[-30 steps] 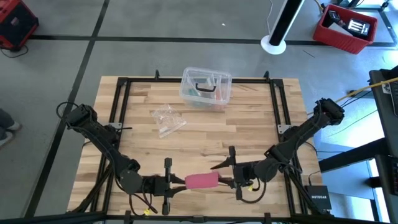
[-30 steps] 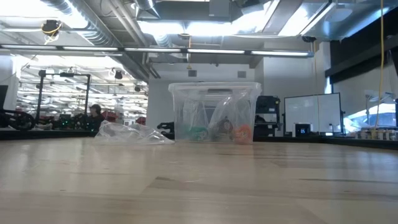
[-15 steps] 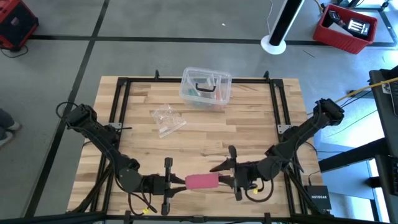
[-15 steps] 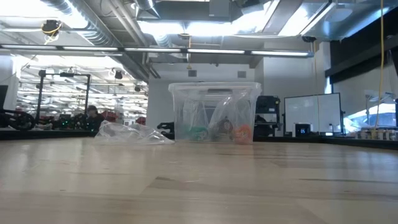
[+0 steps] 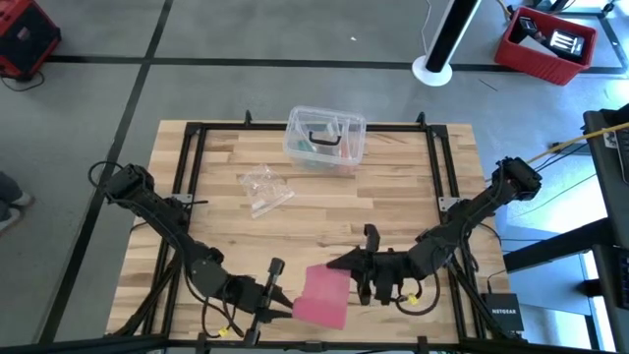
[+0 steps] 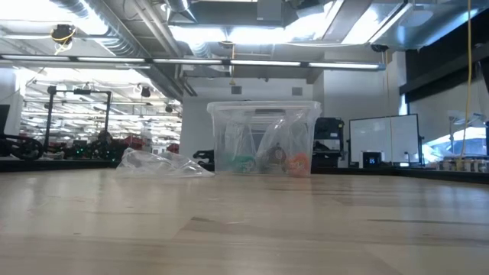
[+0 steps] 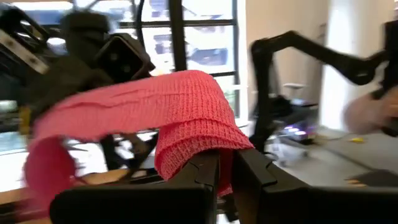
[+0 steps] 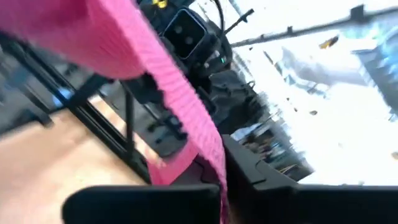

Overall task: Roll bandage
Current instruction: Roll the pink bandage

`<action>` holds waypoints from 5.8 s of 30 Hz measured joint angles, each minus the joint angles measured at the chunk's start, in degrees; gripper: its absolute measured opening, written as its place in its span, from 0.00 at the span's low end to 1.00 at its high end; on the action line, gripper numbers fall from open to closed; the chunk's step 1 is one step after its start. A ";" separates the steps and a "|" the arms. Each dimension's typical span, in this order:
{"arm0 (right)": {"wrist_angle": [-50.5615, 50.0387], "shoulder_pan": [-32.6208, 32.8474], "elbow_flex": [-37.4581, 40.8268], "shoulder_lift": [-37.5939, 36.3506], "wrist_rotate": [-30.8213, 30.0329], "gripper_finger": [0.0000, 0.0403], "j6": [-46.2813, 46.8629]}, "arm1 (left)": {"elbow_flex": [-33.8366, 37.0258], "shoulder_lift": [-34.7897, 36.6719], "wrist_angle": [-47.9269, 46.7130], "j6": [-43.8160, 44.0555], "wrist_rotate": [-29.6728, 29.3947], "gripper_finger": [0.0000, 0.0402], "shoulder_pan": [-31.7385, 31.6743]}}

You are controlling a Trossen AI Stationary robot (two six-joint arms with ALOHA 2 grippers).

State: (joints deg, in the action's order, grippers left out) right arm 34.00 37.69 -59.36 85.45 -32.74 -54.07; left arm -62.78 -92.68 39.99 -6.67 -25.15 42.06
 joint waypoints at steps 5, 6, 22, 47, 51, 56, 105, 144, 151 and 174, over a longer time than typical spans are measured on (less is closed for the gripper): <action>-0.14 0.05 -3.09 0.00 0.40 0.03 -9.95 | 0.00 -0.33 -1.83 4.76 5.18 0.04 -1.43; -0.40 0.07 -3.97 0.00 0.49 0.02 -11.09 | 0.00 -0.57 -2.49 5.33 5.96 0.04 -1.61; -10.25 2.22 -12.78 2.60 6.87 0.01 -10.63 | 0.00 -1.55 -7.95 9.55 -4.67 0.04 -5.56; -26.31 0.39 -26.56 6.55 -4.42 0.02 -18.25 | 0.00 -1.55 -7.44 3.36 3.22 0.04 -1.07; -27.10 0.14 -27.66 5.86 -5.31 0.02 -18.14 | 0.00 -1.55 -7.39 2.20 2.75 0.04 0.96; -33.37 -1.70 -27.68 5.25 -6.89 0.01 -9.08 | 0.00 -1.55 -6.26 0.99 2.54 0.04 2.66; -20.09 4.43 -10.70 5.47 -8.45 0.01 53.85 | -4.79 3.61 -11.51 -37.74 -30.84 0.04 -2.02; -10.52 1.29 -13.19 5.55 -2.47 0.01 58.34 | -4.83 1.55 -18.05 -25.36 -29.21 0.04 -1.66; -10.75 1.27 -16.18 5.47 -5.21 0.17 57.85 | -4.81 1.53 -18.67 -25.25 -29.29 0.04 -1.71; -20.13 -4.44 -19.20 6.71 -0.93 0.46 57.52 | -4.61 1.33 -18.66 -18.27 -29.46 0.04 -2.06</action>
State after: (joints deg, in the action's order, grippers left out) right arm 13.87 33.26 -78.56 92.16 -33.67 3.45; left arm -67.40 -91.35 21.33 -24.95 -54.61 40.00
